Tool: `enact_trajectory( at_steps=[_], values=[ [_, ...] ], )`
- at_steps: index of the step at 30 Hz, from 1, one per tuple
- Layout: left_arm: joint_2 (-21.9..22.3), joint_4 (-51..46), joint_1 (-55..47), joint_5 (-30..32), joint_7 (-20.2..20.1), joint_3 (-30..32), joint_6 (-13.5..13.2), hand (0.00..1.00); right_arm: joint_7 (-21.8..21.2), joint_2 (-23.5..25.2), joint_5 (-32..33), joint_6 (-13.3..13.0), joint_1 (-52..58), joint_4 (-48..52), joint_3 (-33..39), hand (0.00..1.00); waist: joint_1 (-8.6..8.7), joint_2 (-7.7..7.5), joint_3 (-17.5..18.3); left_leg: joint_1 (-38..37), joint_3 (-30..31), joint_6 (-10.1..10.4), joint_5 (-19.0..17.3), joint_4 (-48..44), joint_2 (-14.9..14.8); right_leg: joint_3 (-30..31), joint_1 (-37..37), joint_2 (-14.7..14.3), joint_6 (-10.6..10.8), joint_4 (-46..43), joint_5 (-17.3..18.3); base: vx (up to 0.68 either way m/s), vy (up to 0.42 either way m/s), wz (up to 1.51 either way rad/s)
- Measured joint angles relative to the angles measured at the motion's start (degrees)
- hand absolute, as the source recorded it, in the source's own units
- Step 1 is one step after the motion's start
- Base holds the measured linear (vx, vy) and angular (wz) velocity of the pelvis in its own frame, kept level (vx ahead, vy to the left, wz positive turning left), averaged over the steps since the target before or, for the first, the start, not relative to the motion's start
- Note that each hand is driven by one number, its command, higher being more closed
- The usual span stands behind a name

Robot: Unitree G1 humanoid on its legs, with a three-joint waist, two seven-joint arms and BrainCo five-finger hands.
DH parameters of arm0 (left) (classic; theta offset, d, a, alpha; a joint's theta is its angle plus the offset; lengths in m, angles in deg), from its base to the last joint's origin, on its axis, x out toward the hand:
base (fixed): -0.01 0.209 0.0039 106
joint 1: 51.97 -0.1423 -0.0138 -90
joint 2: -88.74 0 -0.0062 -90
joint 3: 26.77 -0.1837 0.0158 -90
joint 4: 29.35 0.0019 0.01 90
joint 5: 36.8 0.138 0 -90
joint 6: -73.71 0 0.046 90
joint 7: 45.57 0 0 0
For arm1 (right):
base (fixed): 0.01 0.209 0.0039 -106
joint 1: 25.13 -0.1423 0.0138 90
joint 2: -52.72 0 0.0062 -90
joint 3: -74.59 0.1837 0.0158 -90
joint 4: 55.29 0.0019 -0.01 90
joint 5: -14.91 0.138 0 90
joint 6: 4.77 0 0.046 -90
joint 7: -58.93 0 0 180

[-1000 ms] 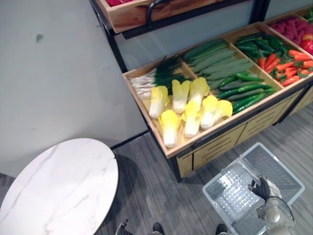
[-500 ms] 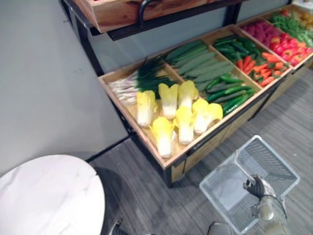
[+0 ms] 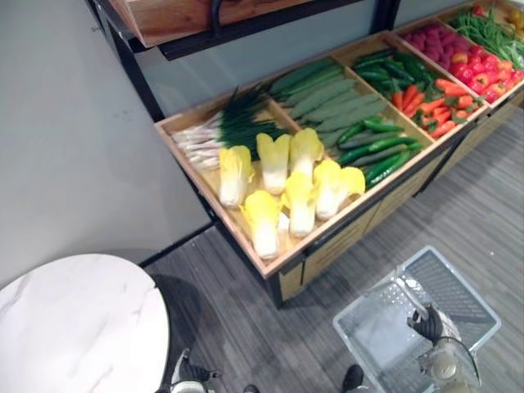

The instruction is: Pick vegetable in the basket

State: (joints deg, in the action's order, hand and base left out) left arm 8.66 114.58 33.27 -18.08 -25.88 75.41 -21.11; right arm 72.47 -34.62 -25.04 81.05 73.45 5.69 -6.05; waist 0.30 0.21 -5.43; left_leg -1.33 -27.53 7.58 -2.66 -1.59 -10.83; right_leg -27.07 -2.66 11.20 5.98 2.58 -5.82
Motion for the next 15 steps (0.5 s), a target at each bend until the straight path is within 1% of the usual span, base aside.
enact_trajectory(
  at_steps=[1,4,6,9,11,14,15],
  values=[
    [0.7,-2.1,0.0,-0.4,1.0,0.0,-0.1,0.00,0.2,0.0,0.1,-0.3,0.0,-0.8,0.3,1.00,-0.11,0.06,0.1,0.0,0.6,0.1,1.0,1.0,-0.2,-0.6,0.1,-0.4,-0.3,0.0,0.2,-0.10,-0.075,0.18],
    [1.7,-7.3,-0.1,-0.5,2.9,-0.1,-0.1,0.00,0.3,0.4,0.1,-0.3,0.7,-1.2,1.1,1.00,-0.29,-0.08,0.5,-0.1,1.3,0.0,2.2,2.4,-0.2,-0.9,0.1,-0.7,-0.4,0.0,0.2,-0.10,-0.036,0.13],
    [1.7,-11.1,-0.2,-0.4,4.7,0.0,-0.1,0.00,0.7,0.6,0.1,-0.3,1.3,-1.2,1.3,1.00,-0.36,-0.34,0.8,-0.2,1.4,-0.1,2.5,2.7,-0.1,-0.9,0.1,-0.9,-0.4,0.1,0.2,-0.08,-0.017,0.02],
    [2.2,-19.1,-0.6,-0.4,7.1,1.5,-0.2,0.00,2.1,1.0,0.0,-0.3,1.7,-2.6,1.5,1.00,-0.37,-0.81,1.7,-0.2,1.4,-0.3,2.9,3.5,0.3,-0.8,-0.1,-0.8,-0.4,0.4,0.1,-0.05,0.002,0.00],
    [2.9,-26.8,-1.5,-0.4,9.1,2.7,-0.6,0.00,2.3,1.3,0.0,-0.3,1.9,-3.5,1.6,1.00,-0.35,-1.06,2.5,-0.3,1.3,-0.3,3.0,3.5,0.4,-0.7,-0.1,-0.7,-0.4,0.4,0.0,0.00,0.000,0.00],
    [5.1,-35.8,-1.6,-0.1,11.3,5.1,-1.4,0.00,2.4,1.4,-0.1,-0.3,2.2,-3.5,2.3,1.00,-0.35,-0.83,2.8,-0.5,1.3,-0.3,3.0,3.6,0.6,-0.6,0.0,-0.7,-0.5,0.4,-0.1,0.00,0.000,0.00],
    [6.7,-39.6,-1.6,-0.1,11.8,6.3,-1.4,0.00,2.4,1.4,-0.1,-0.3,2.3,-3.6,2.8,1.00,-0.36,-0.66,2.9,-0.6,1.3,-0.3,3.0,3.6,0.6,-0.5,0.0,-0.7,-0.5,0.4,-0.1,0.00,0.000,0.00]
  ],
)
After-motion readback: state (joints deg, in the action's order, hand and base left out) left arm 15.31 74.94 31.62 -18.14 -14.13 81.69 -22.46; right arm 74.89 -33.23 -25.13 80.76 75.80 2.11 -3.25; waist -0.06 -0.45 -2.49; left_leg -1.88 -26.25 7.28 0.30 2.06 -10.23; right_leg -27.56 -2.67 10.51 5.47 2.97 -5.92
